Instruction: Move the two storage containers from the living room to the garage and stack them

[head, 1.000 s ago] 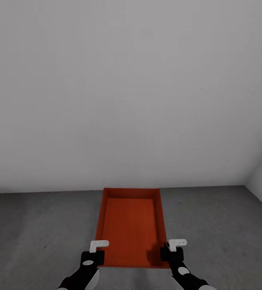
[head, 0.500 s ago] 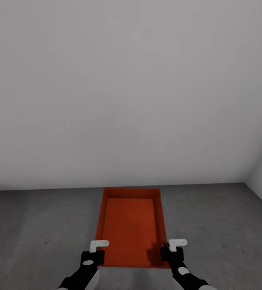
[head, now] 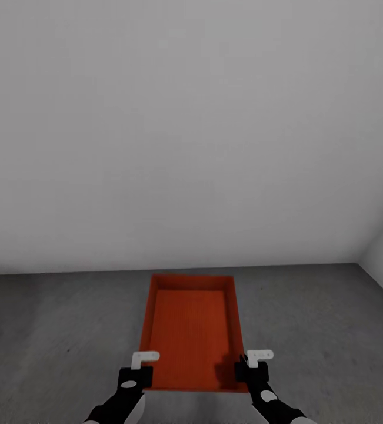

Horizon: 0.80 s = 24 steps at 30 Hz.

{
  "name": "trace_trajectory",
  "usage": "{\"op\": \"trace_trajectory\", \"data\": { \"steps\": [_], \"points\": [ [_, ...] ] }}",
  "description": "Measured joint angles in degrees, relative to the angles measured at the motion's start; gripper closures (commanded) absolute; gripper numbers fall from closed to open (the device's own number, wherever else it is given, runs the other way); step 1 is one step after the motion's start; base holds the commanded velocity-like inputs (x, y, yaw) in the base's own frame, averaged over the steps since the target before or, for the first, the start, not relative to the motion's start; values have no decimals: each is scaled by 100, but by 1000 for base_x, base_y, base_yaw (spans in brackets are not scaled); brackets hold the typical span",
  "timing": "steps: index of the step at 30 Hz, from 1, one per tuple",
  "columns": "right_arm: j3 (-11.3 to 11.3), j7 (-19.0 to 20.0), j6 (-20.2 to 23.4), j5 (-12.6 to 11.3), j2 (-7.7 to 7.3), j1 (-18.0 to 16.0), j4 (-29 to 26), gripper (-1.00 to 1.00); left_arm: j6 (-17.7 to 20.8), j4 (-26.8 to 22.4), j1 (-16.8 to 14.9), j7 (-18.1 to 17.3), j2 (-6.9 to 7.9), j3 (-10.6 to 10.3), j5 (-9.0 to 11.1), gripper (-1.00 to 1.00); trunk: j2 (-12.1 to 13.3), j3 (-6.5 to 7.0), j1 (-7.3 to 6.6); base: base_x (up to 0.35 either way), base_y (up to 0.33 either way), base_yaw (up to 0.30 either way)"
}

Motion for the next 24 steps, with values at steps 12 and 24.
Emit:
{"op": "trace_trajectory", "data": {
  "steps": [12,24],
  "points": [
    [21,-1,53,3,0,0,0,100,0,47,-1,2,2,3,28,100,-240,-217,131,0,0,0],
    [20,-1,48,3,0,0,0,100,1,43,-1,2,3,0,30,100,-722,-543,395,0,0,0]
  ]
}}
